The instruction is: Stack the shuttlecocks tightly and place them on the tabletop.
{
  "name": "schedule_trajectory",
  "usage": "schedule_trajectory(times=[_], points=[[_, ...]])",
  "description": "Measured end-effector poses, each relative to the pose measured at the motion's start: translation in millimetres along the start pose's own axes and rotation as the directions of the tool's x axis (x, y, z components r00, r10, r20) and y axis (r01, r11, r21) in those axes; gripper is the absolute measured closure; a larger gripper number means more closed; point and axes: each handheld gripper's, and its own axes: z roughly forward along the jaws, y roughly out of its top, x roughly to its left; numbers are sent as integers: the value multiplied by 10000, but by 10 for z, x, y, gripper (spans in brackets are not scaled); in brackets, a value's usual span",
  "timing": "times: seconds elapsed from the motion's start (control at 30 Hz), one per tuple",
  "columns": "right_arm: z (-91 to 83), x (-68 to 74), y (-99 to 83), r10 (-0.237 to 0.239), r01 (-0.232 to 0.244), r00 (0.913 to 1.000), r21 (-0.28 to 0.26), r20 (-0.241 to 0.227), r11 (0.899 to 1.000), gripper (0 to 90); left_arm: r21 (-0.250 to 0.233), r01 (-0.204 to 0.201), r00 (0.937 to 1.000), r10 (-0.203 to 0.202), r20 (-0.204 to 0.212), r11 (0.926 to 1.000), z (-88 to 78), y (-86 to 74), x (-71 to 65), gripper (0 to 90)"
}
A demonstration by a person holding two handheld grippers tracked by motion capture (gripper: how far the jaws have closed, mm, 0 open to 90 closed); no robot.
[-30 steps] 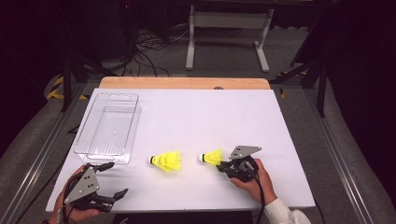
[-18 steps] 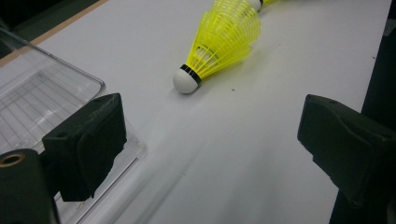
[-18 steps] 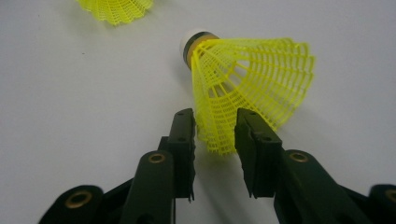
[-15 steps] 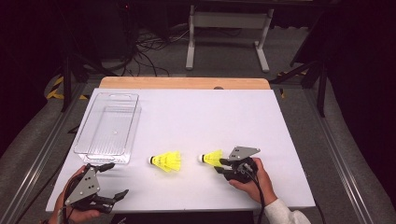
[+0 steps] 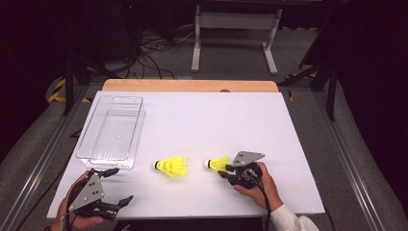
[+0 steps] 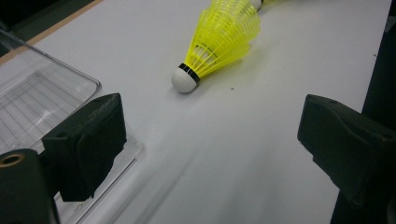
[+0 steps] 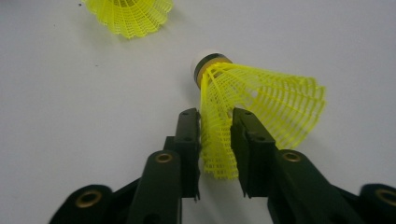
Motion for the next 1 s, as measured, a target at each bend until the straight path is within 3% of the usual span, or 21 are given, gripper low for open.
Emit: schedule_trajectory(times=[0.17,0.43,1.0], points=[[8,37,15,-260,260,9996,-42,-63,9997,877,7,-26,10000,26,-14,10000,-3,0,0,90],[-23,82,30,-417,420,9991,-239,123,9988,893,-2,-34,10000,34,-24,10000,-6,2,-2,90],[-56,170,90,-606,606,9982,-646,21,9961,895,-9,-52,10000,52,-27,10000,-10,2,-3,90]])
